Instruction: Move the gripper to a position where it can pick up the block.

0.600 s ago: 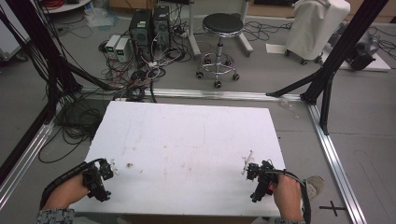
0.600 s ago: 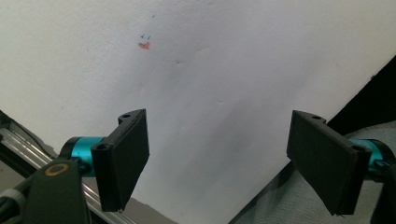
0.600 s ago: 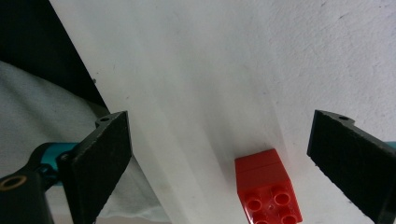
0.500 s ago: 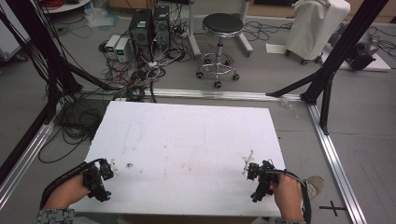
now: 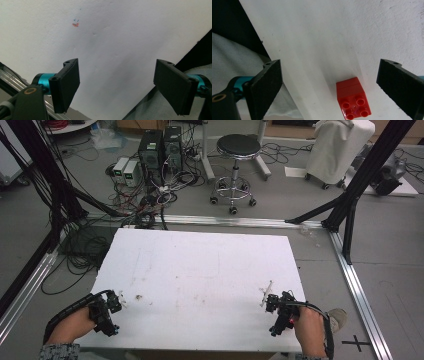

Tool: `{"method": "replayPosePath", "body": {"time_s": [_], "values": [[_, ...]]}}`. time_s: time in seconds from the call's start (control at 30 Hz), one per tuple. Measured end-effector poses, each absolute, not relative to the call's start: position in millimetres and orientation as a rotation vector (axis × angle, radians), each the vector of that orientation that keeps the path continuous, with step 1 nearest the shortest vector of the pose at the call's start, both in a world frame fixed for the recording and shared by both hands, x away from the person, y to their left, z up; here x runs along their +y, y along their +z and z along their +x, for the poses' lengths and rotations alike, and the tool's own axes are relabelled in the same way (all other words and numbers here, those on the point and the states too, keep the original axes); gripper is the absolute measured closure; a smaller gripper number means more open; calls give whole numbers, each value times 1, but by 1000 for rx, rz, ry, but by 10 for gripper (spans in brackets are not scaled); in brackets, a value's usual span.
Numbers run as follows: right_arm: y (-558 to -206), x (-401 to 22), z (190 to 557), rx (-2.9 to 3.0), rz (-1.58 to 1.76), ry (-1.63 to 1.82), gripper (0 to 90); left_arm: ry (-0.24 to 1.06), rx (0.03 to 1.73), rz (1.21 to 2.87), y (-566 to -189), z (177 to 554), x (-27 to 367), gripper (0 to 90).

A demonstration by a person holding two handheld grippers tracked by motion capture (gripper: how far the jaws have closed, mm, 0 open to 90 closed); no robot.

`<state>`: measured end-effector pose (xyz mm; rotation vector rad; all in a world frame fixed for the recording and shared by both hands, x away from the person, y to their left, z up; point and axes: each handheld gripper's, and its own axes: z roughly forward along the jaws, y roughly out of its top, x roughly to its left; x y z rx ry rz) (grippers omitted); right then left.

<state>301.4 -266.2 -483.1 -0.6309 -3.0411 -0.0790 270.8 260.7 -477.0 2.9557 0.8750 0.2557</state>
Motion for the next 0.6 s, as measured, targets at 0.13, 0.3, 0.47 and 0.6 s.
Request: {"method": "replayPosePath", "body": {"time_s": [0.13,0.3,0.47,0.6], "values": [[-483,-267,302,-3046,-623,-77,59,254,875,2955,-477,271,261,213],[-482,-269,302,-3052,-612,-68,59,254,876,2957,-477,271,260,213],[-482,-271,302,-3064,-612,-55,59,256,875,2955,-477,270,260,214],[-482,-273,302,-3083,-574,-37,59,250,874,2955,-477,271,260,214]]}}
